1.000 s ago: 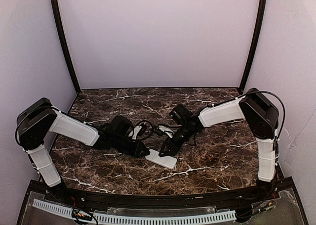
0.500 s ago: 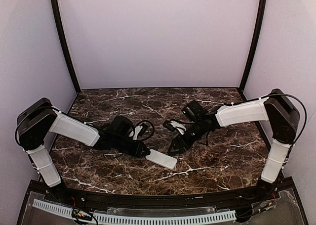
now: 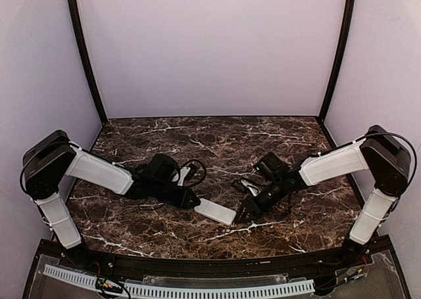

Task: Load the batteries into the remote control
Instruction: Press the battery cover on the remote control without the battery cover, then adjust the remote control at the center of the board.

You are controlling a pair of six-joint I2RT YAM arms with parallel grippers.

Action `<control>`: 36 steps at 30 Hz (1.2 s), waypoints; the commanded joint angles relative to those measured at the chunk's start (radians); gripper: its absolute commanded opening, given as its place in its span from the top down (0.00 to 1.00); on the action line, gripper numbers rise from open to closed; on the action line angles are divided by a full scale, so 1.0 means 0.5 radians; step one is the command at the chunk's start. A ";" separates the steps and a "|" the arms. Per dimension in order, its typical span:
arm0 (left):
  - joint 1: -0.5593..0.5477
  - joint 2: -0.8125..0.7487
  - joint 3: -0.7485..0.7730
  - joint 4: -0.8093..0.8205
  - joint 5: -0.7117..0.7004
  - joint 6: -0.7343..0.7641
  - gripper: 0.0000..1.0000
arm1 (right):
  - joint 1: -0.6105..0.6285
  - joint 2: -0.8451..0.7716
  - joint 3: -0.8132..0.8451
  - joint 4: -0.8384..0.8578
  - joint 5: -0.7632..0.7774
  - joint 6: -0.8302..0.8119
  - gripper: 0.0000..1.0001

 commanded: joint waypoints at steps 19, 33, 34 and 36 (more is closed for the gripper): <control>-0.122 0.172 -0.094 -0.349 0.059 0.035 0.91 | 0.040 0.250 0.029 0.399 -0.043 0.244 0.77; -0.214 0.144 -0.212 -0.241 0.346 0.019 0.91 | -0.019 0.287 0.062 0.448 0.002 0.255 0.81; -0.224 0.145 -0.210 -0.238 0.352 0.021 0.91 | -0.028 0.287 0.068 0.452 0.003 0.254 0.82; -0.243 0.146 -0.210 -0.220 0.368 0.017 0.91 | -0.049 0.290 0.085 0.454 0.006 0.254 0.82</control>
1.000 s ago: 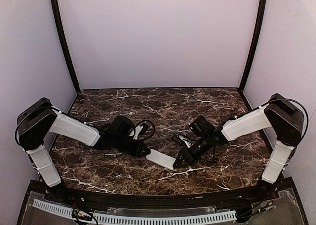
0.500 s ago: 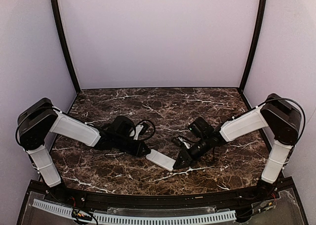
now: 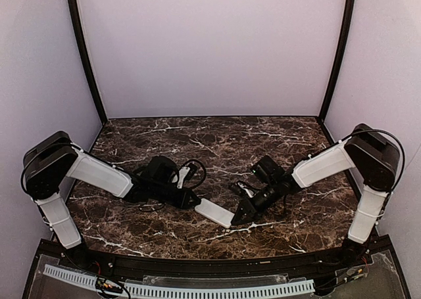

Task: Load the batteries into the remote control
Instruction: Adjust the remote control at the center of the board.

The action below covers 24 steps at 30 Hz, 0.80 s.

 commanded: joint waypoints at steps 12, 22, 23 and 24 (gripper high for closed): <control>-0.226 0.048 -0.196 -0.329 0.357 -0.073 0.89 | -0.180 0.064 0.118 0.131 0.224 -0.074 0.83; -0.121 -0.210 -0.332 -0.265 0.181 -0.125 0.63 | -0.303 0.046 0.139 0.059 0.216 -0.176 0.71; -0.115 -0.233 -0.351 -0.259 0.178 -0.121 0.61 | -0.304 0.057 0.155 0.061 0.210 -0.180 0.70; -0.105 -0.283 -0.361 -0.245 0.164 -0.114 0.58 | -0.305 0.070 0.175 0.060 0.201 -0.184 0.69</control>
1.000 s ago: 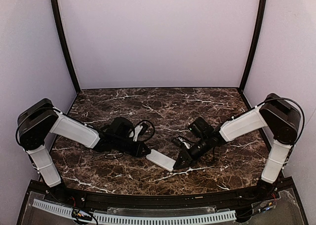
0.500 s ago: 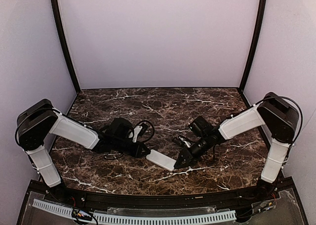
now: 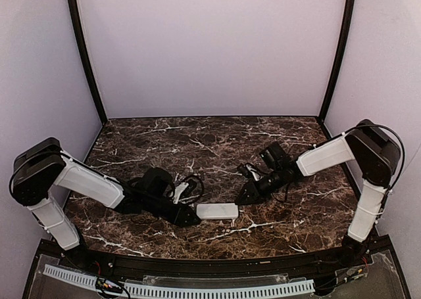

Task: Load the batteries into the remote control
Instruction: Adjust the remote control at the center of the board, then pick up the remote control from the center of the board.

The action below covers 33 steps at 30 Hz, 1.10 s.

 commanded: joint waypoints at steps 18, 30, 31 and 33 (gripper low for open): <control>0.064 -0.147 0.406 -0.852 -0.484 0.996 0.01 | -0.226 -0.328 0.083 -0.005 0.083 -0.250 0.17; -0.086 0.232 0.813 -1.160 -0.260 1.788 0.01 | -0.354 -0.968 -0.162 0.106 0.467 -0.294 0.01; -0.090 0.252 0.860 -1.175 -0.257 1.803 0.01 | -0.371 -1.028 -0.200 0.134 0.472 -0.267 0.01; -0.100 0.314 0.931 -1.226 -0.245 1.848 0.02 | -0.416 -1.133 -0.289 0.253 0.463 -0.197 0.01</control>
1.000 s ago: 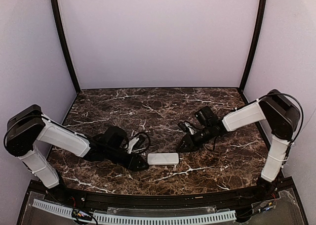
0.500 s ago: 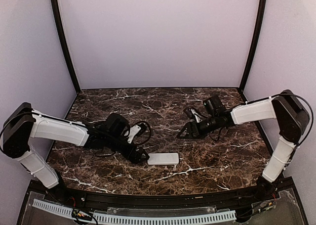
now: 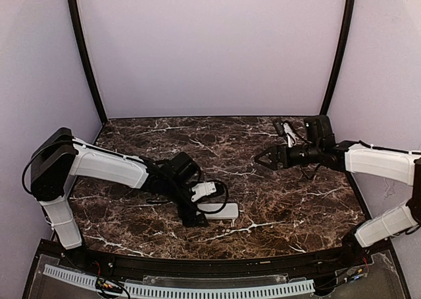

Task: Load the batteries into the remote control
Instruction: Pick up the remote control from the center of the board.

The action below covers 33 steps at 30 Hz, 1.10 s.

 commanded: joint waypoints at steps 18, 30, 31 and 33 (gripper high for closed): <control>-0.067 0.514 0.638 -0.535 0.115 0.434 0.37 | -0.425 -0.403 -0.548 0.751 -0.491 0.486 0.01; -0.053 0.532 0.886 -0.510 0.242 0.149 0.69 | -0.439 -0.406 -0.528 0.752 -0.684 0.388 0.01; -0.036 0.494 0.883 -0.450 0.271 0.090 0.70 | -0.439 -0.396 -0.509 0.749 -0.735 0.390 0.01; -0.005 0.416 0.849 -0.327 0.404 -0.006 0.70 | -0.440 -0.375 -0.470 0.758 -0.827 0.397 0.03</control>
